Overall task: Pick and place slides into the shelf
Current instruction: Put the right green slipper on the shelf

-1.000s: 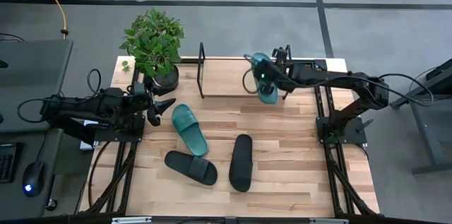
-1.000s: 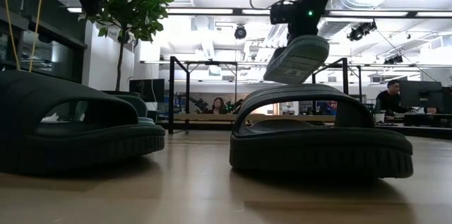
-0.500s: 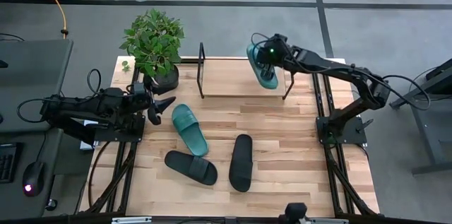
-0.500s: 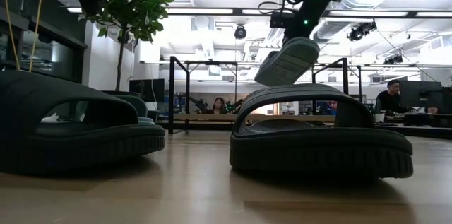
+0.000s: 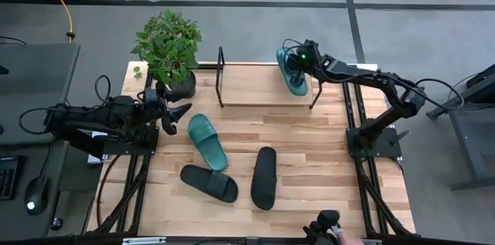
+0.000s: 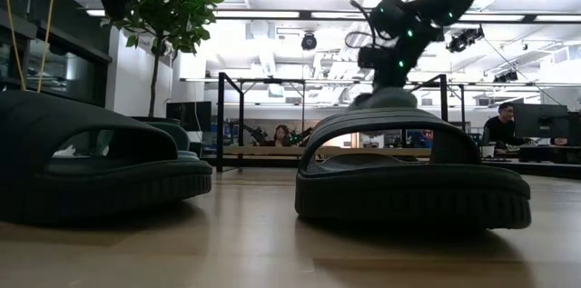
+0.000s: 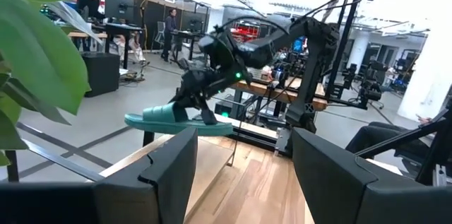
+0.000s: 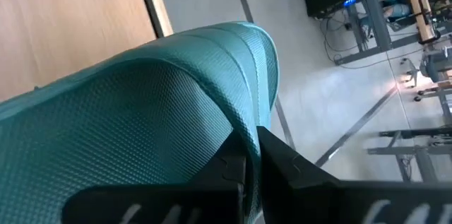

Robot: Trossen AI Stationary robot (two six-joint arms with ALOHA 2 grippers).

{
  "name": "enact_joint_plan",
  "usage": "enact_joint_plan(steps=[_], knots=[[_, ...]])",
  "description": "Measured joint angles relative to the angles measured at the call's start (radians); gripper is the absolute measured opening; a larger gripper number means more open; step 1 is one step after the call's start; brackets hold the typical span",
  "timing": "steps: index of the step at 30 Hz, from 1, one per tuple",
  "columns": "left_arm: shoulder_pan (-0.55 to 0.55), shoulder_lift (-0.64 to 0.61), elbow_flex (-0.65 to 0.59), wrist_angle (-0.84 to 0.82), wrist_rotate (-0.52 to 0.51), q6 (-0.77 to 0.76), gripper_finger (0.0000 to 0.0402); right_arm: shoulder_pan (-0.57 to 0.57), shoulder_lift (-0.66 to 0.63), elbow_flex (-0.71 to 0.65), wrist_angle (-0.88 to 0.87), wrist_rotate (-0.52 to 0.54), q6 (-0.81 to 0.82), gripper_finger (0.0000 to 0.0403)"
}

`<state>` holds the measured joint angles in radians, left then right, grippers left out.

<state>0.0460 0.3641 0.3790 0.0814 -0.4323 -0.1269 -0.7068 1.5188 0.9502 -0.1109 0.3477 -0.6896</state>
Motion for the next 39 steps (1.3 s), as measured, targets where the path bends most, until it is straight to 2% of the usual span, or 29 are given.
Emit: enact_joint_plan(steps=[5, 9, 13, 18, 24, 39], knots=[[0.000, 0.000, 0.000, 0.000, -0.017, 0.000, 0.0215, -0.002, 0.000, -0.036, 0.017, 0.022, -0.027, 0.0000], [0.000, 0.000, 0.000, 0.000, -0.018, 0.000, 0.0215, 0.022, 0.000, -0.036, 0.015, 0.136, 0.016, 0.0000], [0.000, 0.000, 0.000, 0.000, -0.022, 0.000, 0.0215, 0.064, 0.000, -0.036, 0.011, 0.185, 0.018, 0.0000], [0.000, 0.000, 0.000, 0.000, -0.026, 0.000, 0.0215, 0.116, 0.000, -0.036, -0.027, 0.293, 0.042, 0.0000], [0.000, 0.000, 0.000, -0.001, -0.026, 0.000, 0.0215, 0.131, -0.001, -0.036, -0.082, 0.334, 0.087, 0.0000], [0.000, 0.000, 0.000, -0.001, -0.026, -0.001, 0.0215, 0.124, -0.002, -0.051, -0.178, 0.337, 0.137, 0.0000]])
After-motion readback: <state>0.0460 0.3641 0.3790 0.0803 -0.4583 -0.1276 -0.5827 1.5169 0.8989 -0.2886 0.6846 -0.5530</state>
